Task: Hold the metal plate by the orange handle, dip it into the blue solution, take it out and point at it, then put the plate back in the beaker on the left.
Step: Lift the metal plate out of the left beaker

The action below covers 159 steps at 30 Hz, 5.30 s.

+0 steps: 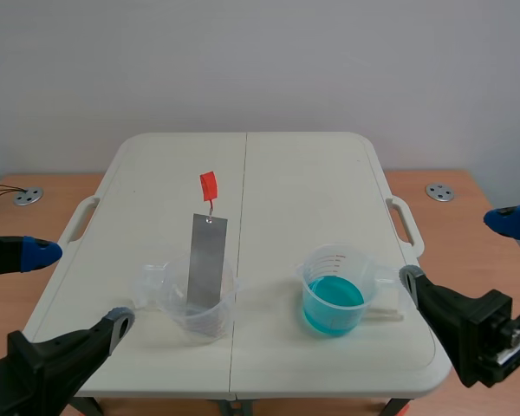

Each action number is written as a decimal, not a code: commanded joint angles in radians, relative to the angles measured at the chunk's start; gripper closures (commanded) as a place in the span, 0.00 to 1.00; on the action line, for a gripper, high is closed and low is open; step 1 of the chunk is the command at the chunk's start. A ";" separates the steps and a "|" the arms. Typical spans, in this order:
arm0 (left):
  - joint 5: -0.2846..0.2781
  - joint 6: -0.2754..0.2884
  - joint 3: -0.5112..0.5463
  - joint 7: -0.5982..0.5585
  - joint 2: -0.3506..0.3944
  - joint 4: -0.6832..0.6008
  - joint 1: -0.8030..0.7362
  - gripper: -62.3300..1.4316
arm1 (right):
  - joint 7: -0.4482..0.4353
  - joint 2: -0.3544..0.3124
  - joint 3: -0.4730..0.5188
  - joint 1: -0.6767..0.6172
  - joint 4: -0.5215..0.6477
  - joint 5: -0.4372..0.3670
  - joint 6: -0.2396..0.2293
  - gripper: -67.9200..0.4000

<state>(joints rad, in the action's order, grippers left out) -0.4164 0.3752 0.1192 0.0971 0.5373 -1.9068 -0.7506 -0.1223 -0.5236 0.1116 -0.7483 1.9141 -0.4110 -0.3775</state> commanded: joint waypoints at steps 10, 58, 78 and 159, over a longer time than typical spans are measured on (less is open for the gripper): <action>-0.007 0.002 0.003 -0.017 -0.011 -0.007 0.000 0.00 | -0.014 0.000 0.011 0.000 0.016 -0.010 0.004 0.02; 0.027 0.001 0.003 0.099 -0.010 0.030 -0.141 0.95 | -0.023 0.001 0.011 0.003 0.016 -0.011 0.003 0.02; 0.173 -0.006 0.003 -0.245 -0.011 0.437 -0.321 0.95 | -0.017 0.001 -0.003 0.037 0.015 -0.027 -0.012 0.02; 0.440 0.013 0.003 -0.369 -0.177 0.977 -0.111 0.95 | 0.215 0.390 -0.684 1.020 -0.725 -0.204 -0.069 0.02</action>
<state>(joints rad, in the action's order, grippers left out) 0.0261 0.3828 0.1192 -0.2634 0.3630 -0.9207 -0.8501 0.1070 -0.1402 -0.5728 0.2493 1.1851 -0.6029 -0.4423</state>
